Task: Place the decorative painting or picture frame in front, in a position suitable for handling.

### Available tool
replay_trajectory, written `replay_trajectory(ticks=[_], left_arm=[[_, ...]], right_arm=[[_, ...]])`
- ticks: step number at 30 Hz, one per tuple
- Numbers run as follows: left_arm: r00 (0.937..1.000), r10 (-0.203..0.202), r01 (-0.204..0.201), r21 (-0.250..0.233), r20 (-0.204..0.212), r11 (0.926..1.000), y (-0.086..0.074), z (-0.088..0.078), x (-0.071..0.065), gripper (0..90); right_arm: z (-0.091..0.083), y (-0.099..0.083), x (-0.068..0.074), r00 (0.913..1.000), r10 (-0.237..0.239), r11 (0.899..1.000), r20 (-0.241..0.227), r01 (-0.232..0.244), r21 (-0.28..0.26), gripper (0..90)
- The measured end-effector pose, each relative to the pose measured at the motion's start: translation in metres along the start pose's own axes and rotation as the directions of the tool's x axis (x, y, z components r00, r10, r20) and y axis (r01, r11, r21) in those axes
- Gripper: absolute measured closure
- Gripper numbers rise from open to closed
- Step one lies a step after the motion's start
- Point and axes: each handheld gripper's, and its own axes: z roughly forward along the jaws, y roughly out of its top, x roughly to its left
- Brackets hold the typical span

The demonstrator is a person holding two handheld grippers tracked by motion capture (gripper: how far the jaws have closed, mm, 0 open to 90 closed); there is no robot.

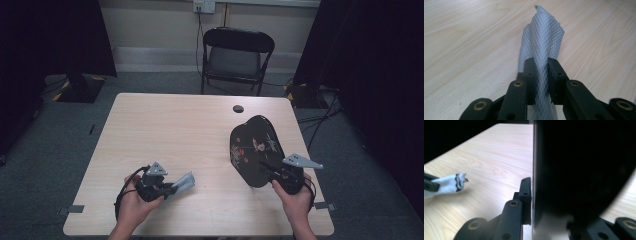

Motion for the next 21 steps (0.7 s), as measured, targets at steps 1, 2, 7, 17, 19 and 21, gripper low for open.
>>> replay_trajectory(ticks=[1,2,7,17,19,21], left_arm=[[1.0000,0.002,-0.002,-0.004,-0.003,1.0000,0.000,0.001,0.000,78.4],[1.0000,0.004,-0.004,-0.004,-0.004,1.0000,0.000,0.002,0.000,78.4],[1.0000,0.002,-0.002,0.012,-0.004,0.9999,-0.001,0.007,0.002,78.4],[0.9999,0.012,-0.012,0.023,-0.009,0.9997,-0.004,0.014,0.001,76.4],[0.9998,0.021,-0.021,0.034,-0.006,0.9992,-0.005,0.014,0.000,75.6],[0.9995,0.030,-0.030,0.038,-0.004,0.9988,-0.006,0.014,0.000,72.2]], right_arm=[[0.000,-0.002,0.000,1.0000,-0.003,1.000,-0.008,0.003,-0.004,72.1],[0.000,-0.002,0.000,1.0000,-0.003,1.000,-0.008,0.003,-0.004,72.1],[-0.002,-0.013,-0.001,0.9998,-0.013,0.999,-0.012,0.014,0.044,68.5],[-0.001,-0.020,-0.001,0.9989,-0.040,0.995,-0.025,0.042,0.092,78.0],[-0.002,-0.021,-0.001,0.9989,-0.041,0.995,-0.021,0.043,0.086,78.6],[-0.005,-0.024,-0.003,0.9992,-0.034,0.996,-0.021,0.035,0.088,78.7]])
